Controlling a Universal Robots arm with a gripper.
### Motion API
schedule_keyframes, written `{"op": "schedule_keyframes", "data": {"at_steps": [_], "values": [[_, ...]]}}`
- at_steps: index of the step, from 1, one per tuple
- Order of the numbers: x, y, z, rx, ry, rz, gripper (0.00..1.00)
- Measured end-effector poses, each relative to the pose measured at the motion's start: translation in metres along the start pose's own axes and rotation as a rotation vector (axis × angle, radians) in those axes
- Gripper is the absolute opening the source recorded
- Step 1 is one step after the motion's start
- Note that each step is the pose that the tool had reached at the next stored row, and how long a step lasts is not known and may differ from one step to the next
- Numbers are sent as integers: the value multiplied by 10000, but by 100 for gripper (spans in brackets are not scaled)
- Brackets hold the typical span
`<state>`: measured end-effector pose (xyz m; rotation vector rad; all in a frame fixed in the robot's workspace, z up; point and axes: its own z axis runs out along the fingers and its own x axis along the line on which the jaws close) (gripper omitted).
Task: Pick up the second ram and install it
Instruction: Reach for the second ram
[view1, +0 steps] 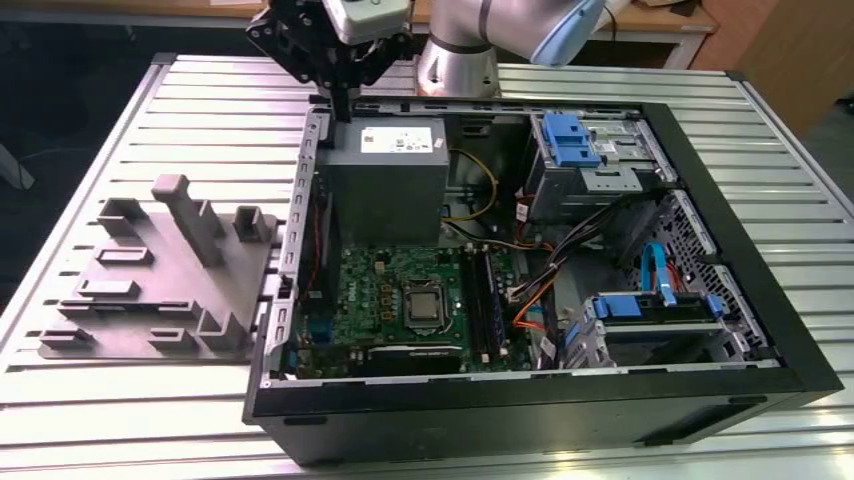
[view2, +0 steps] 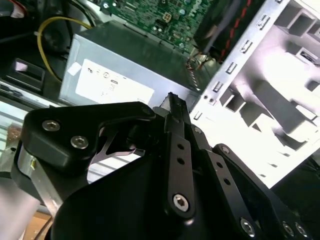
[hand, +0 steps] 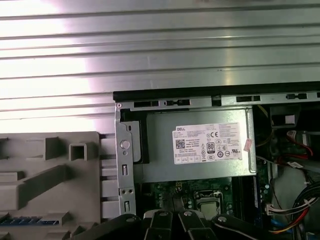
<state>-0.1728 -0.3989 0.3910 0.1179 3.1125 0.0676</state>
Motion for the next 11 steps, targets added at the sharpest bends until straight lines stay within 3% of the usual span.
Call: {"op": "schedule_keyframes", "data": {"at_steps": [11], "values": [[242,-20,27,0,0,0,10]]}}
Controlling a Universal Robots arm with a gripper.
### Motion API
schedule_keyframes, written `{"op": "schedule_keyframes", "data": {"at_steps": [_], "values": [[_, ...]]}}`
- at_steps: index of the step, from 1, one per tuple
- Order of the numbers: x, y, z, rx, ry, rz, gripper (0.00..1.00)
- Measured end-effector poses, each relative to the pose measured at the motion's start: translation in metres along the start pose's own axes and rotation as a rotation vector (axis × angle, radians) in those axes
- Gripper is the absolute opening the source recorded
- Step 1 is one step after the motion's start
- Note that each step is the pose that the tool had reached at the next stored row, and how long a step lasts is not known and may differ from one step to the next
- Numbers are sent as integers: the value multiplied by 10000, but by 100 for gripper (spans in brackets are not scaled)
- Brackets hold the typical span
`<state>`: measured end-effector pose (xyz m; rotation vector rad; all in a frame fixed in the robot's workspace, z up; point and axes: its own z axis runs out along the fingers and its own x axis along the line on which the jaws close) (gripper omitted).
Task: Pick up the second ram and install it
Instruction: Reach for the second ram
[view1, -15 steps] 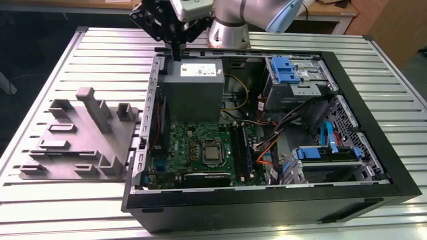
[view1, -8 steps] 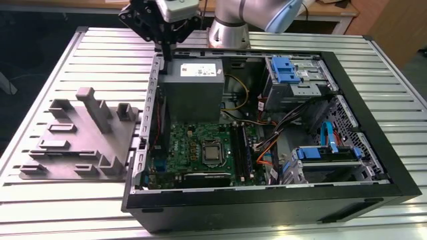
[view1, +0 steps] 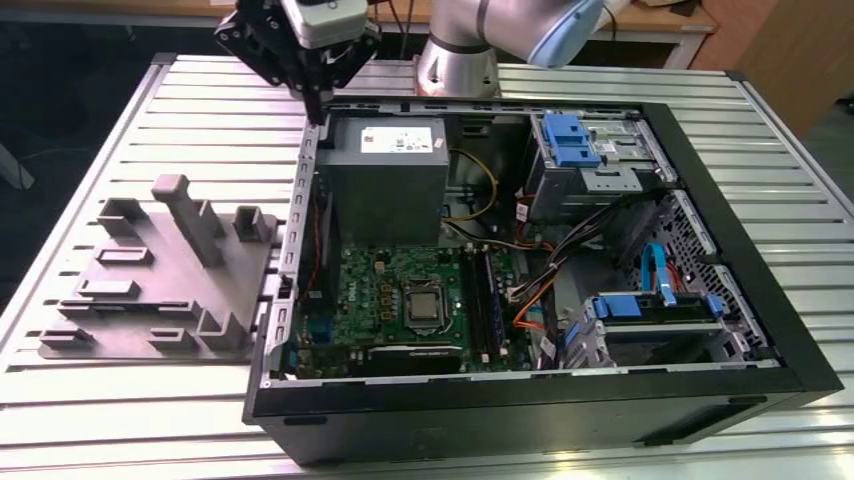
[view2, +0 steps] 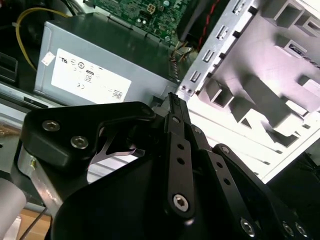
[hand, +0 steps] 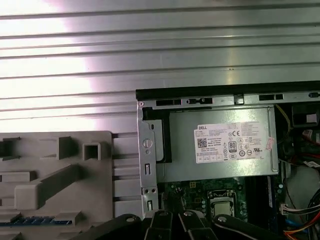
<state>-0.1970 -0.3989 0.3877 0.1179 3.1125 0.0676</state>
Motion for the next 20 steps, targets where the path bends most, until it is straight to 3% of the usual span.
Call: {"op": "schedule_keyframes", "data": {"at_steps": [20], "values": [[333,-54,107,0,0,1,10]]}}
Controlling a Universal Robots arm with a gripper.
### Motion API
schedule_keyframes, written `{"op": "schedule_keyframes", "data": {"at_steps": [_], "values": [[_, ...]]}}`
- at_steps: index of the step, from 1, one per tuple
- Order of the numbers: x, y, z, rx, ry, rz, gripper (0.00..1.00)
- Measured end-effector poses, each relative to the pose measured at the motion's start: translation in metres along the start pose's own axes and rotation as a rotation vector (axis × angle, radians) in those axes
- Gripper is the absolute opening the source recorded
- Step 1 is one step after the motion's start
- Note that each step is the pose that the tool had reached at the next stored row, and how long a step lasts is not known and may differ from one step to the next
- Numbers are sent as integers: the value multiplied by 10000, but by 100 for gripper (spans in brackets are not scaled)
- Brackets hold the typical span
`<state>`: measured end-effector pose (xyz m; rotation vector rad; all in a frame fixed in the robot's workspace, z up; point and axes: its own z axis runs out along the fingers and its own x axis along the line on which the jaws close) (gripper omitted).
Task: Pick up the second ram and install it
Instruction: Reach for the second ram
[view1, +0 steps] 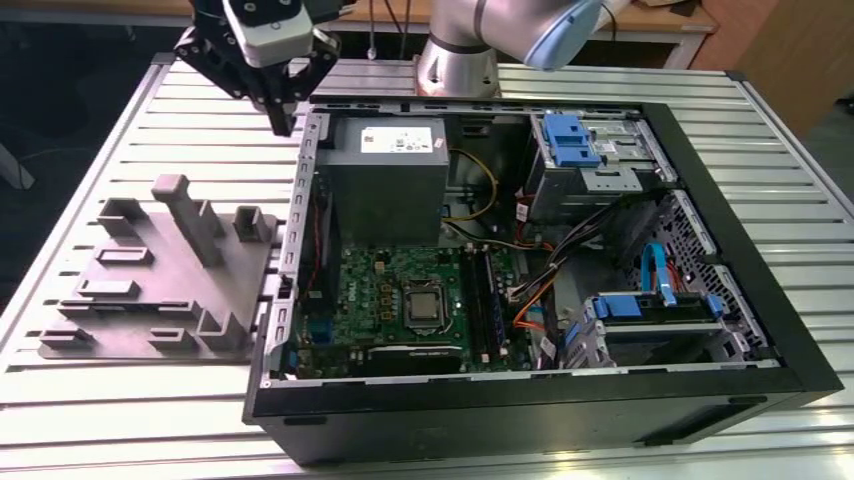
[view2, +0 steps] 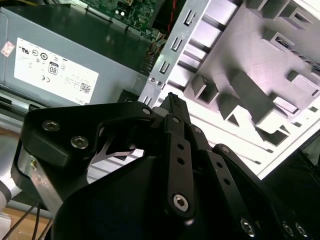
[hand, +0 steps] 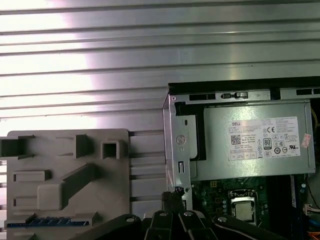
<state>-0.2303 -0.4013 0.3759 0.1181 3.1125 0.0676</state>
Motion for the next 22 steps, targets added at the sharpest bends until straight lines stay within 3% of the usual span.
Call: {"op": "schedule_keyframes", "data": {"at_steps": [22], "values": [[428,-74,164,-1,-1,-1,10]]}}
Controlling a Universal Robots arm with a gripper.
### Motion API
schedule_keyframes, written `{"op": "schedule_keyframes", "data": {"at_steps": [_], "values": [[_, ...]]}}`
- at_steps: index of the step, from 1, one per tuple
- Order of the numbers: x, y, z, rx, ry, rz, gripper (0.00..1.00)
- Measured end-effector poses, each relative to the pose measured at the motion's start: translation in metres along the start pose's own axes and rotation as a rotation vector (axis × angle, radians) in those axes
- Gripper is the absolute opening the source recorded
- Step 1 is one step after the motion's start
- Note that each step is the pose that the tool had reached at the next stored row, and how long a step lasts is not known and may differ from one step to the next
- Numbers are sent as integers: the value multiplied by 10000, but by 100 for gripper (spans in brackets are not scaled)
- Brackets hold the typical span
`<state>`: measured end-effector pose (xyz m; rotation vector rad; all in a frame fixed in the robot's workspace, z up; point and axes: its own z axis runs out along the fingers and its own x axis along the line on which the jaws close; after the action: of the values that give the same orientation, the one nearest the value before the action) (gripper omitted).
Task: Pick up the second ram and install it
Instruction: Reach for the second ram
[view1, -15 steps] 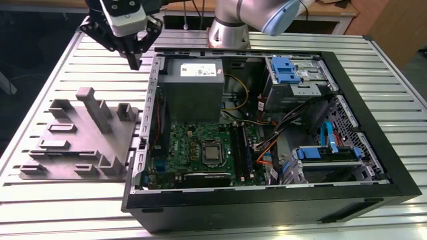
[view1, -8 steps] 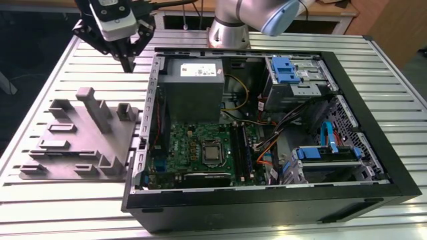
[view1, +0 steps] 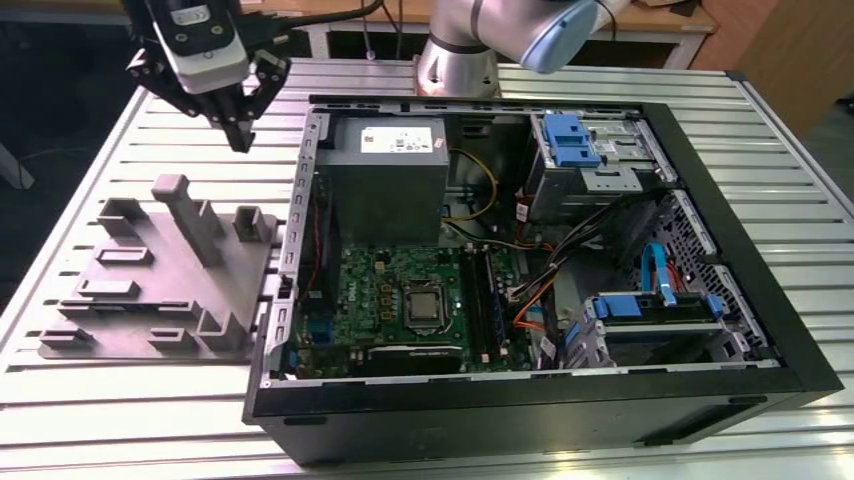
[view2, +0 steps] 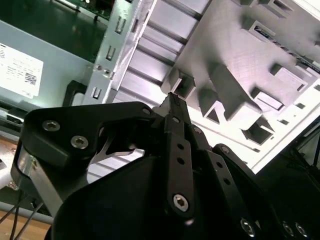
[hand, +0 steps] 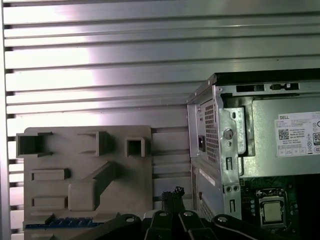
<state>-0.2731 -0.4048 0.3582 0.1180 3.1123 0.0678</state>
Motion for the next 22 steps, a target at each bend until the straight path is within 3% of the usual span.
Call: {"op": "schedule_keyframes", "data": {"at_steps": [8,22], "values": [[195,-55,79,1,2,0,10],[364,-309,189,0,1,0,10]]}}
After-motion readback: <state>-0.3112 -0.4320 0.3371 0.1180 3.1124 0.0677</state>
